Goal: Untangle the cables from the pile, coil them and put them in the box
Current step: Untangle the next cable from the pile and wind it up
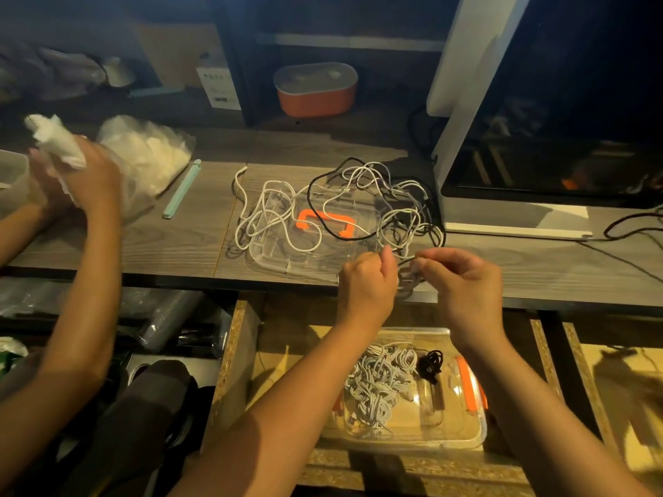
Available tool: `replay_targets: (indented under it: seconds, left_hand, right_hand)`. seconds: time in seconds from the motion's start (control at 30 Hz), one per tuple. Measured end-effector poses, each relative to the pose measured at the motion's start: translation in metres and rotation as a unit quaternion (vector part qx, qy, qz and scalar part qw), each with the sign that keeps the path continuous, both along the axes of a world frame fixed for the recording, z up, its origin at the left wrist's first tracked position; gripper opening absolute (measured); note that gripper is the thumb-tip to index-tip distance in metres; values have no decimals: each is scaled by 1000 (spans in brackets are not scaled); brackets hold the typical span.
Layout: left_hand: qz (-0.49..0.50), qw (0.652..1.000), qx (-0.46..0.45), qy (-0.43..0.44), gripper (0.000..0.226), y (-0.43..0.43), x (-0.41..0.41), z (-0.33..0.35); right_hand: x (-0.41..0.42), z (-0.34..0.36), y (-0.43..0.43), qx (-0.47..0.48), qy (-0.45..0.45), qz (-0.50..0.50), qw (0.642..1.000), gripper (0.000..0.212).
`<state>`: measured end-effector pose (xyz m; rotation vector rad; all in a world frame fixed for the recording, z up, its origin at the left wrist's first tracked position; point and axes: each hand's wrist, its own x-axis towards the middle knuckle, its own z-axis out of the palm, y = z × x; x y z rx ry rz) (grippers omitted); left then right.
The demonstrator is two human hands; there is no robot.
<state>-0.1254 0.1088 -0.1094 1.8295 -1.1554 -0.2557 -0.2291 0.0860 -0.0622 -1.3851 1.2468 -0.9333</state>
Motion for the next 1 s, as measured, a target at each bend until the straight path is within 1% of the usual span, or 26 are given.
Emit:
replay_targets:
  seconds: [0.03,0.07,0.1,0.13,0.17,0.2,0.23,0.27,0.33,0.4,0.43,0.47,0.6,0.63,0.67,0.7,0.77,0.8,0.83,0.87,0.9,0.93,0.97,1.0]
  left_hand:
    - [18,994,66,81,53,-3,-1,6]
    - [38,978,131,157,53,-7,1,10]
    - [51,959,187,206,53,-12,4,11]
    - [48,943,227,240,54,-16,7,11]
    - [39,935,246,253,54,-18,10,11]
    - [37,936,243,252,54,-18,10,10]
    - [29,941,237,241,54,-16,10,8]
    - [18,950,212,229,55,-12,7,4]
    - [22,966,149,211,55,-4,0,3]
    - [29,969,139,203,52,0,-3,5]
    - [32,970,133,203,51,1,-3,5]
    - [31,971,127,201,52,1,-3,6]
    - [11,976,117,183,54,2,-5,1]
    - [5,980,107,169,54,3,-6,-1]
    - [-5,985,90,147,54,4,-7,-4]
    - [-16,990,68,122,53,5,-8,-6]
    - [-35,997,16,68,52,8,-10,-8]
    - [-44,998,-10,36,52,9,-10,-10]
    - [-46,998,-35,6,51,10,-9,-11]
    - [-46,997,-56,-16,49,10,-8,-12]
    - [-52,996,-68,-33,47,10,-7,-13]
    - [-51,995,-70,-49,45,9,-6,-16]
    - [-40,995,-69,-55,45,8,-7,-18]
    - [-18,997,-62,-46,46,6,-7,-18]
  right_hand:
    - [1,-3,3,-131,72,31,988,11]
    - [1,-8,7,-266,137,72,952,11]
    - [1,-12,11,-367,181,109,906,15]
    - [0,-16,14,-425,204,138,871,20]
    - [-2,-18,15,-456,213,158,849,22]
    - [-4,-20,14,-475,215,167,837,23]
    - [-6,-21,14,-478,214,170,835,22]
    - [-8,-22,11,-465,210,166,844,21]
    - [-13,-21,2,-394,196,157,884,19]
    - [-18,-17,-7,-302,202,173,915,27]
    - [-19,-15,-10,-271,214,191,919,27]
    - [-20,-14,-12,-258,231,211,914,24]
    - [-17,-11,-16,-273,306,289,865,13]
    - [-17,-10,-17,-273,309,292,863,8]
    - [-17,-8,-17,-260,304,284,871,6]
    - [-17,-8,-17,-231,293,267,889,11]
    - [-15,-7,-17,-110,233,210,943,20]
    - [-14,-8,-17,-29,172,177,969,23]
    - [-14,-9,-17,55,105,143,983,25]
    - [-14,-10,-16,131,45,116,984,25]
    - [-14,-12,-16,189,-2,96,977,23]
    - [-12,-12,-16,226,-41,78,970,20]
    - [-9,-15,-14,238,-68,56,967,17]
    - [-6,-16,-12,214,-71,35,974,17]
